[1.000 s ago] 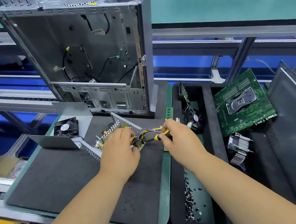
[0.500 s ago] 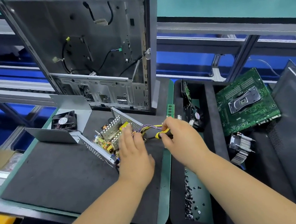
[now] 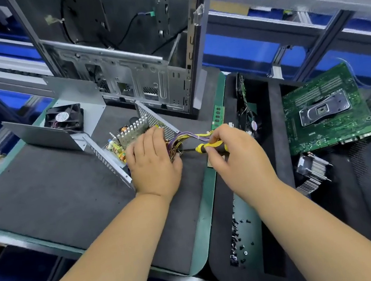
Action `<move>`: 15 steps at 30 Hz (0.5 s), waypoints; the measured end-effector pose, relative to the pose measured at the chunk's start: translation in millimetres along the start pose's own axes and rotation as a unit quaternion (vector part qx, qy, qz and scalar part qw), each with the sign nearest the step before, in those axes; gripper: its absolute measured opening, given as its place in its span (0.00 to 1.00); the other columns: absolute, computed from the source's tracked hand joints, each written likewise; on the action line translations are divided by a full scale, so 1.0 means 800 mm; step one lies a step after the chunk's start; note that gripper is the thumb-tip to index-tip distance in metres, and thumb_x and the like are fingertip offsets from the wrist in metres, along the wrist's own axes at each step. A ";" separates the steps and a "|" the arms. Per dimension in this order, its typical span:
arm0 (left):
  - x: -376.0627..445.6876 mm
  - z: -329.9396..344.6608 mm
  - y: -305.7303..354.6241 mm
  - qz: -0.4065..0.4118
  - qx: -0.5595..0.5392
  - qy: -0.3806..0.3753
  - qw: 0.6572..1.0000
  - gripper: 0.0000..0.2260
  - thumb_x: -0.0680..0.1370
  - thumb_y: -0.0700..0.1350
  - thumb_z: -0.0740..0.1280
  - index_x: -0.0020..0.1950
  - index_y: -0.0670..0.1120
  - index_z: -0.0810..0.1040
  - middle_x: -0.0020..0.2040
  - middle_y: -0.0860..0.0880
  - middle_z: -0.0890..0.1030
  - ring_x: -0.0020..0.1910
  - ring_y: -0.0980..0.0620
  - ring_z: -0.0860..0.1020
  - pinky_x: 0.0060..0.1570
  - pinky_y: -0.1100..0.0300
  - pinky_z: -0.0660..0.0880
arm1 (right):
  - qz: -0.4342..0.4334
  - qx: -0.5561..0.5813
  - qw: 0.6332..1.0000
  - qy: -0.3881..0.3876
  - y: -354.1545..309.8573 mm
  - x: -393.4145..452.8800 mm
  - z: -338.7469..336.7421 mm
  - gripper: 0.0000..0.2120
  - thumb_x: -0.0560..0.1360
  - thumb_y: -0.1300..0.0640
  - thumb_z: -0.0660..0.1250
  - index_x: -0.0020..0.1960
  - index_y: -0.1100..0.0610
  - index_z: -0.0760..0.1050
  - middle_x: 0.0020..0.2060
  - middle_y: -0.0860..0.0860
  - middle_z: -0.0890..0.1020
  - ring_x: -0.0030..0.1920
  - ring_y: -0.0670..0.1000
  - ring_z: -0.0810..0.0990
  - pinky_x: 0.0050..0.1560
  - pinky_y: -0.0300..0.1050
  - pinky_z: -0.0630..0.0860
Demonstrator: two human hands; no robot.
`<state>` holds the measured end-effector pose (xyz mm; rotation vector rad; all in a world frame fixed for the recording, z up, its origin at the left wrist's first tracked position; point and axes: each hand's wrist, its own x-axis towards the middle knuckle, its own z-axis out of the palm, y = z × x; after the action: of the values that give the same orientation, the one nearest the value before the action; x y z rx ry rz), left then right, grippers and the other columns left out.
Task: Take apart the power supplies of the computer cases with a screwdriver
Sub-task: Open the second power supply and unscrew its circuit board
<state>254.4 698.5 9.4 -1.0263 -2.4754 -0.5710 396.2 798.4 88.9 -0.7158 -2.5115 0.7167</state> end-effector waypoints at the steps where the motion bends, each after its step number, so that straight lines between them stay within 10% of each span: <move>1: 0.000 0.001 -0.003 0.000 -0.007 -0.001 1.000 0.34 0.65 0.50 0.76 0.68 0.40 0.73 0.64 0.43 0.77 0.62 0.40 0.75 0.66 0.47 0.61 | 0.000 0.002 1.000 -0.007 0.001 0.000 0.002 0.03 0.78 0.56 0.67 0.50 0.54 0.73 0.43 0.46 0.80 0.44 0.51 0.75 0.41 0.47 0.73; 5: 0.002 0.003 -0.013 0.004 -0.019 -0.018 1.000 0.35 0.65 0.50 0.75 0.70 0.42 0.73 0.64 0.45 0.77 0.63 0.42 0.74 0.67 0.46 0.63 | -0.022 -0.019 1.000 -0.005 0.000 0.000 0.006 0.04 0.78 0.57 0.68 0.50 0.54 0.73 0.42 0.46 0.80 0.42 0.45 0.68 0.42 0.33 0.67; 15: -0.001 0.004 -0.014 0.028 0.020 -0.044 0.998 0.40 0.63 0.56 0.72 0.72 0.41 0.69 0.67 0.44 0.73 0.64 0.41 0.70 0.67 0.46 0.58 | -0.047 -0.052 0.997 -0.018 -0.007 0.002 0.007 0.04 0.78 0.57 0.68 0.51 0.56 0.74 0.42 0.48 0.78 0.45 0.50 0.71 0.40 0.44 0.62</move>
<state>245.8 692.4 3.7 -1.1245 -2.5147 -0.4665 389.8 792.8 88.2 -0.6202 -2.6106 0.5752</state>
